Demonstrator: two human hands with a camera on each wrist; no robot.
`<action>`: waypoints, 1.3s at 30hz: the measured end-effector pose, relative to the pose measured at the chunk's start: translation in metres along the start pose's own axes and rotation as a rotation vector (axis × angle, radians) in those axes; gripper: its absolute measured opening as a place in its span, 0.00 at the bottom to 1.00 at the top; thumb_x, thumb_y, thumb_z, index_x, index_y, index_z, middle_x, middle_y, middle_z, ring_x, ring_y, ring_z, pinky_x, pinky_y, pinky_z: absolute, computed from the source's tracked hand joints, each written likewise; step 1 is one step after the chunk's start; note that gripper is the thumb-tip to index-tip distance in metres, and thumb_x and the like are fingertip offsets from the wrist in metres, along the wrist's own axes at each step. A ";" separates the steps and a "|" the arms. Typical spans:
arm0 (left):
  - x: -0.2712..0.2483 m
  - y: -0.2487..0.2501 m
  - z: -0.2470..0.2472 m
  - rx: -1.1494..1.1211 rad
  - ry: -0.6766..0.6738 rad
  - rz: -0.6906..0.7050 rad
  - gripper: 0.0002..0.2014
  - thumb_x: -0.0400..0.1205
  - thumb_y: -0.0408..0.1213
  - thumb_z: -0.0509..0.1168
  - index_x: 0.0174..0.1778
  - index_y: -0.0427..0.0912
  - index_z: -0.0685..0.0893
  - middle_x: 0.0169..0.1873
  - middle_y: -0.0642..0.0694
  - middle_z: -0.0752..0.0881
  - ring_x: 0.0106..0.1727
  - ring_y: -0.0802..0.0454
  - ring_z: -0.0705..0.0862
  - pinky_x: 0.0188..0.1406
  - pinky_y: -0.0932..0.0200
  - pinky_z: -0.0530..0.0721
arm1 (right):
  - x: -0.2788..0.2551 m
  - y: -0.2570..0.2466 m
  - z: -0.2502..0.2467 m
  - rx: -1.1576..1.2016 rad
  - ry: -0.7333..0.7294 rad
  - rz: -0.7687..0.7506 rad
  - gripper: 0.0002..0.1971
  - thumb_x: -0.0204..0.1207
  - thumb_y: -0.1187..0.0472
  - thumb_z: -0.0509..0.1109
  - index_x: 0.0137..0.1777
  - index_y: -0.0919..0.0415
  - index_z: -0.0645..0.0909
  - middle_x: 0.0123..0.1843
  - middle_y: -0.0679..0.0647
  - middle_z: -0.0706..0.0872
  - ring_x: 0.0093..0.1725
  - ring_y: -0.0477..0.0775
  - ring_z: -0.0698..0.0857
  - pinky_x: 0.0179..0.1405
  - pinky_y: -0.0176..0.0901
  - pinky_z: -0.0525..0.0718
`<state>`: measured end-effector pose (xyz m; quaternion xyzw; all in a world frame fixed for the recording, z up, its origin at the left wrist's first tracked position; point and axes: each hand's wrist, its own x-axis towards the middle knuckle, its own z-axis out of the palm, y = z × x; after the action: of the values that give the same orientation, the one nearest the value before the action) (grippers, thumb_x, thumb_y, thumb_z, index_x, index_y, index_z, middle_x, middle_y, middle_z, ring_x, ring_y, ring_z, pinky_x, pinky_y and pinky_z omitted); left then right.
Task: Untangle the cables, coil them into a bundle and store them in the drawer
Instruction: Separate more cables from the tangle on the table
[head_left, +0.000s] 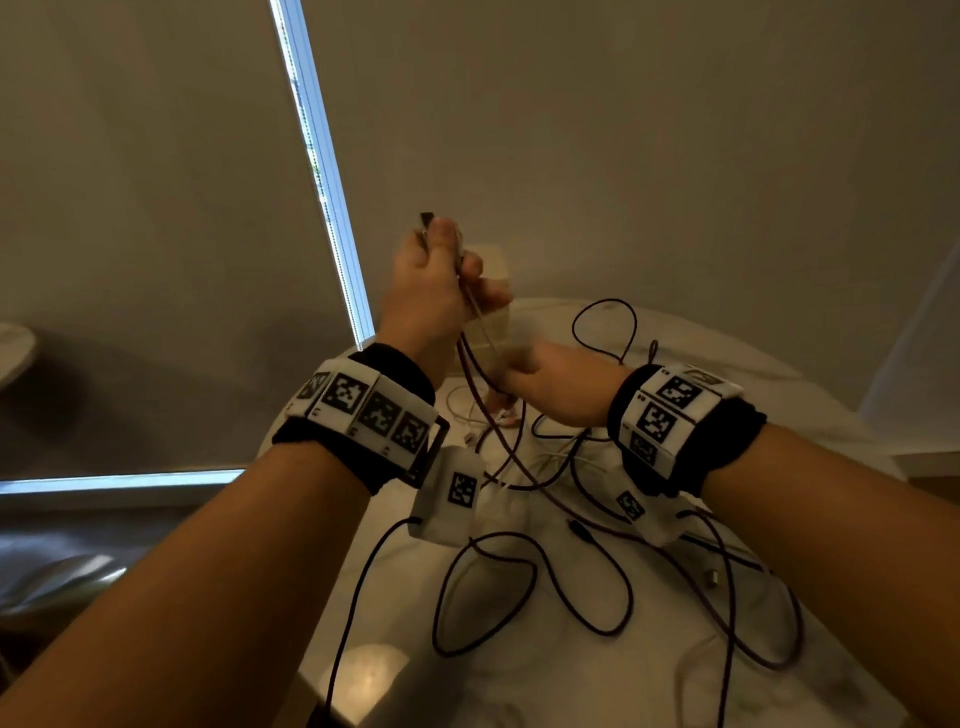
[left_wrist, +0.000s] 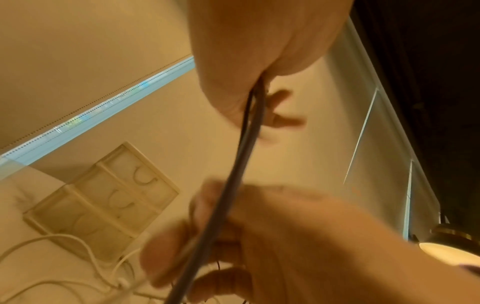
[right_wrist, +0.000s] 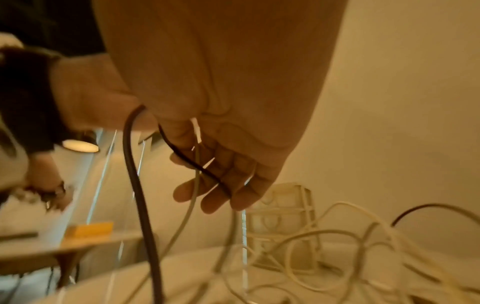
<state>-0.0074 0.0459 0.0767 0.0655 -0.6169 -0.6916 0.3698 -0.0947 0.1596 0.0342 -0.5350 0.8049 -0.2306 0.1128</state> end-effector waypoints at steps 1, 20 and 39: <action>0.000 0.002 -0.002 -0.033 0.018 -0.013 0.13 0.94 0.46 0.51 0.49 0.43 0.72 0.26 0.54 0.77 0.24 0.56 0.78 0.29 0.56 0.85 | 0.001 0.007 0.000 -0.092 -0.005 0.044 0.19 0.88 0.48 0.57 0.51 0.56 0.86 0.50 0.48 0.89 0.51 0.52 0.87 0.53 0.48 0.82; 0.008 -0.004 -0.029 0.187 0.131 0.070 0.16 0.91 0.48 0.61 0.38 0.49 0.71 0.23 0.55 0.68 0.19 0.59 0.65 0.19 0.61 0.67 | -0.012 0.004 0.002 -0.006 -0.044 0.081 0.42 0.79 0.49 0.68 0.88 0.45 0.48 0.87 0.56 0.57 0.83 0.57 0.64 0.78 0.56 0.70; -0.008 -0.029 -0.027 0.007 -0.015 -0.459 0.09 0.92 0.40 0.60 0.52 0.38 0.79 0.37 0.44 0.85 0.23 0.57 0.80 0.22 0.65 0.79 | -0.013 -0.033 0.071 0.516 0.080 -0.083 0.10 0.90 0.49 0.54 0.56 0.52 0.74 0.33 0.45 0.76 0.29 0.44 0.75 0.33 0.42 0.77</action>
<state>0.0007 0.0280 0.0410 0.2003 -0.5909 -0.7560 0.1978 -0.0325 0.1431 -0.0126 -0.5116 0.7006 -0.4538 0.2038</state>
